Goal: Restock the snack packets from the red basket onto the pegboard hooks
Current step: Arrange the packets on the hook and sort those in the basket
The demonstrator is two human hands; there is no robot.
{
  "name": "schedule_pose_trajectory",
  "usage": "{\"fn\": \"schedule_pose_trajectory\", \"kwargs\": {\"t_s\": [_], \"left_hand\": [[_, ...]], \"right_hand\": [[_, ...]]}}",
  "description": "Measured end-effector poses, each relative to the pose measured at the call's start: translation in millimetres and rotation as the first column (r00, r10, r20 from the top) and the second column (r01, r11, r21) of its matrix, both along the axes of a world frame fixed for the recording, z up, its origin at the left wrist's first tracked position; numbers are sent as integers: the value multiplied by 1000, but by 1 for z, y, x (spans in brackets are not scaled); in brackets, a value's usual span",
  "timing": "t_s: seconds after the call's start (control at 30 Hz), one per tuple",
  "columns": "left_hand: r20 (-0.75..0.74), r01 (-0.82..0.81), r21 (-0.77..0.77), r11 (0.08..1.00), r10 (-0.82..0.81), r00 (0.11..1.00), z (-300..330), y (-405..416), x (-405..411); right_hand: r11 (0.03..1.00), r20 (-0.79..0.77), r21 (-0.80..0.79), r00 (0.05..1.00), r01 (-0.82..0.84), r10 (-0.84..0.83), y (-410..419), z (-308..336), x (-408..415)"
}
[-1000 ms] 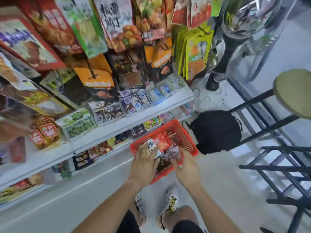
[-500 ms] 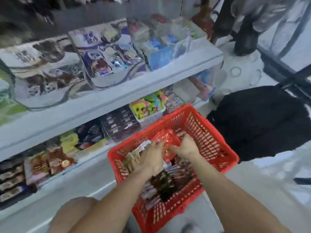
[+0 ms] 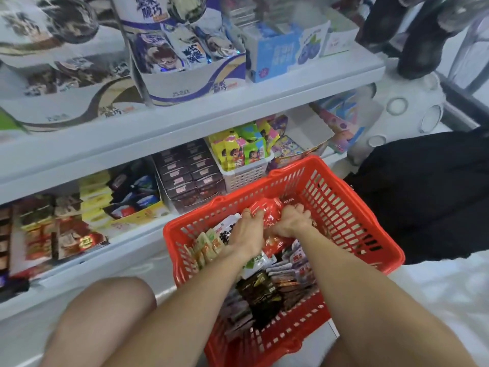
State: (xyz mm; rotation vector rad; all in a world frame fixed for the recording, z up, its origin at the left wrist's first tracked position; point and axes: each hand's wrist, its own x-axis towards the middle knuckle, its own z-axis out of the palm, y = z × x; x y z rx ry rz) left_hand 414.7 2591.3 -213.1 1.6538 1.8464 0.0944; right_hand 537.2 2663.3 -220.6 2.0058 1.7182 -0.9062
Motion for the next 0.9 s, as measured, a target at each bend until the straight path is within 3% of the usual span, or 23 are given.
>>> {"fn": "schedule_pose_trajectory", "kwargs": {"t_s": [0.23,0.4,0.63,0.9], "left_hand": [[1,-15,64,998,15,1000,3,-5,-1],[97,-74,46,996,70,993,13,-13,-6],[176,-179,-67,982,188,966,19,-20,-11],[273,-334,-82,939,343,898,28,-16,-10]], "right_hand": [[999,-127,48,992,-10,16,-2,1,-4],[999,-251,35,968,13,-3,-11,-3,-9],[993,-257,110,966,47,-17,-20,6,-15],[972,-258,206,964,113,-58,-27,21,-8]]}}
